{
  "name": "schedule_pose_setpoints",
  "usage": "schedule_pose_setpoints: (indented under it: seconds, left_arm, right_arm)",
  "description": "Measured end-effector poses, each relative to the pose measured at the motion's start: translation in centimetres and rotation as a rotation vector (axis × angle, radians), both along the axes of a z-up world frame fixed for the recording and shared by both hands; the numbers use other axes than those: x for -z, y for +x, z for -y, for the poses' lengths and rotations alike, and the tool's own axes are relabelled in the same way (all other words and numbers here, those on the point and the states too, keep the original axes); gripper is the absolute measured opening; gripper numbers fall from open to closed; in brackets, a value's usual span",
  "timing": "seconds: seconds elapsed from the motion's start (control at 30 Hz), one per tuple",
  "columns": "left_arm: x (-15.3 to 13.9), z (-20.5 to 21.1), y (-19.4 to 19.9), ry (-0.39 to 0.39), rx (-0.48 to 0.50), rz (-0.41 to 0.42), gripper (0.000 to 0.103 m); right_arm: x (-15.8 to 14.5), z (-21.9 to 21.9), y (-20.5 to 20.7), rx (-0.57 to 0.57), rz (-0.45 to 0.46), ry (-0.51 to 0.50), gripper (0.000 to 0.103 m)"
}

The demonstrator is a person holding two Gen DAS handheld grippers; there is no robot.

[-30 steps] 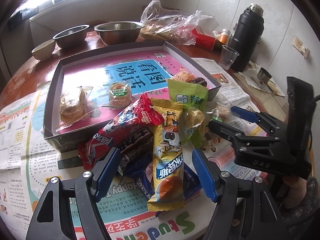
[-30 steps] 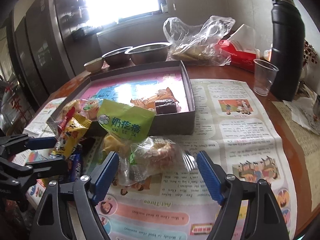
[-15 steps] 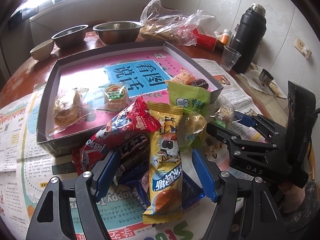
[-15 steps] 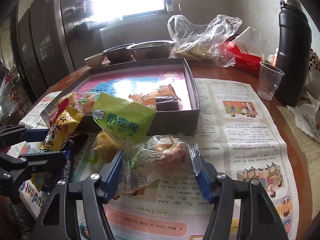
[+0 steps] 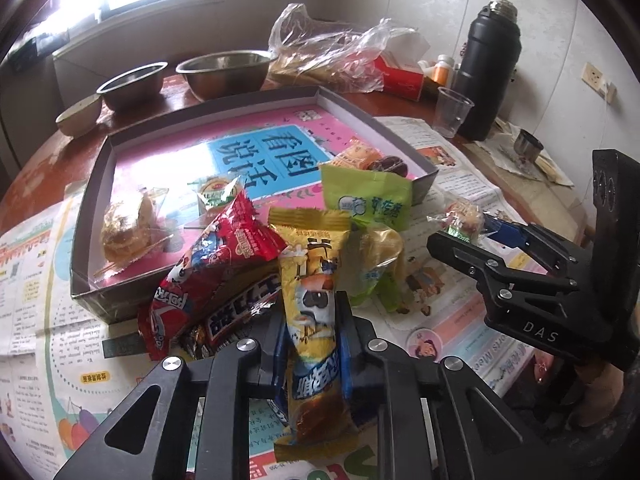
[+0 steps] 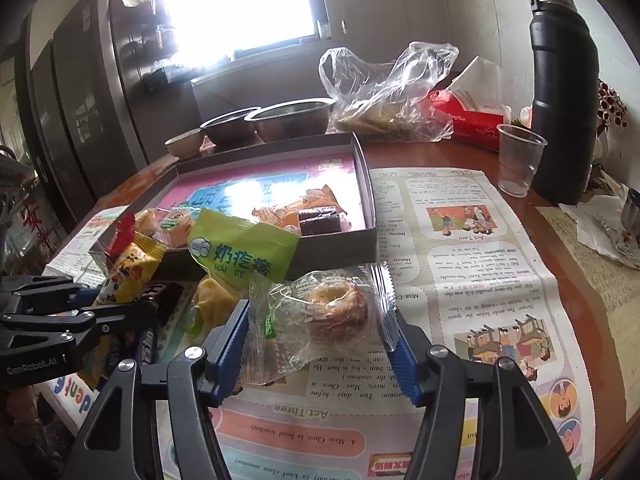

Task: Organize snacks
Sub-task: 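Grasp the yellow snack bar with the left gripper while the right gripper grasps the clear-wrapped round pastry, then lift and carry the yellow bar and round pastry over the gray tray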

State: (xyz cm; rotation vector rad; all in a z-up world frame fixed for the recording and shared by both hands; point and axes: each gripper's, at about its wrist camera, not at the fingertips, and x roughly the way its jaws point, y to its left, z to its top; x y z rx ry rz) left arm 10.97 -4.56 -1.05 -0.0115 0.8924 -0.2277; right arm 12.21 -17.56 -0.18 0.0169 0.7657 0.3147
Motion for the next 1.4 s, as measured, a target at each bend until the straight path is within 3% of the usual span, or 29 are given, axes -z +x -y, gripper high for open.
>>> schedule_pose_setpoints:
  seconds: [0.83, 1.4]
  left_arm:
    - [-3.0, -0.9, -1.7, -0.076, 0.026, 0.065, 0.017]
    - [-5.4, -4.4, -2.0, -0.117, -0.056, 0.125, 0.017]
  right_arm:
    - [-2.1, -0.3, -1.3, -0.007, 0.036, 0.056, 0.063]
    - [-4.4, -0.9, -1.6, -0.021, 0.078, 0.077, 0.063]
